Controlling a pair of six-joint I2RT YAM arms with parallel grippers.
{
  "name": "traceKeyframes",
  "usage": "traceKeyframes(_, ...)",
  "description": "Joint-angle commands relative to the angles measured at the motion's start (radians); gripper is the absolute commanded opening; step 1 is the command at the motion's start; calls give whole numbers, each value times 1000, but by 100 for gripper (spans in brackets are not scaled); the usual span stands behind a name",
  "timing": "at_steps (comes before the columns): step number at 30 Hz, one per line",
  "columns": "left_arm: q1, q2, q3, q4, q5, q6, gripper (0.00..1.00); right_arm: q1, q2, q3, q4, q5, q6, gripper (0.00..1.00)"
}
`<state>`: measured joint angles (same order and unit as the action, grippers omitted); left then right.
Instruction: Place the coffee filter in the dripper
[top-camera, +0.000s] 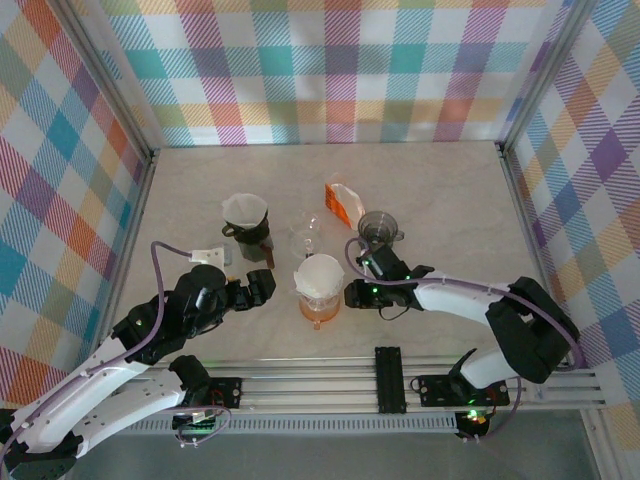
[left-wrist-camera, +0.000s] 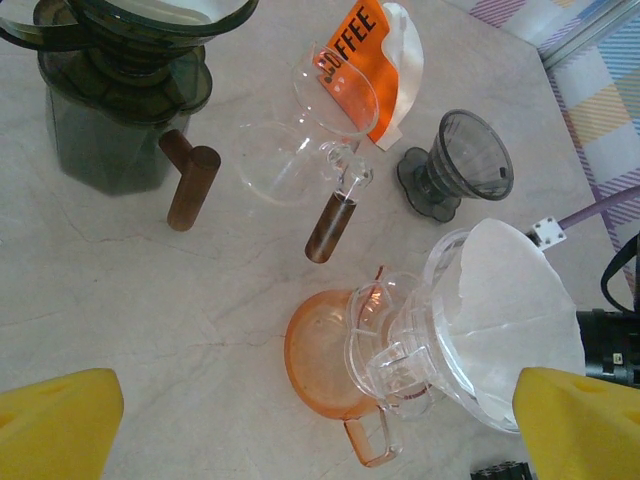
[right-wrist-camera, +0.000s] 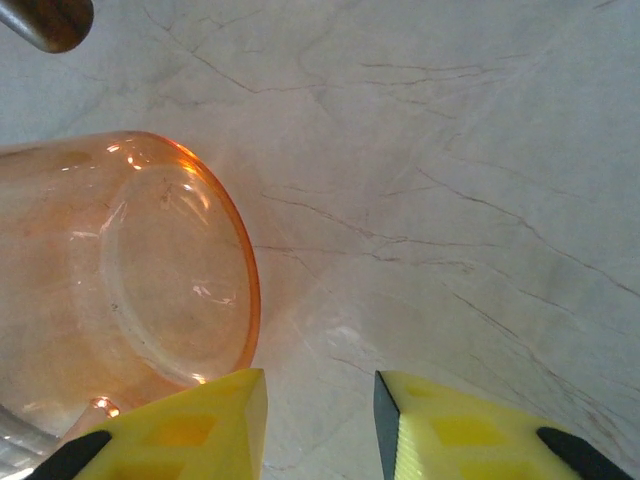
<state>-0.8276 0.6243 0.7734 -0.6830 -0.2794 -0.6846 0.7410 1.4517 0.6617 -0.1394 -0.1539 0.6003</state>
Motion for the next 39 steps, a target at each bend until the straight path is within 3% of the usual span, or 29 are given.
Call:
traceKeyframes(1,11,-11,-10,-15,-24,-7,100,25,30,0,73,-42,13,35)
traceKeyframes(30,11,-98,20,-104,-94,-10,100,217,356,336,166,-48,64,32)
traceKeyframes(39,10,-102,35,-113,-110,-3,100,219,256,289,81,42,51,37)
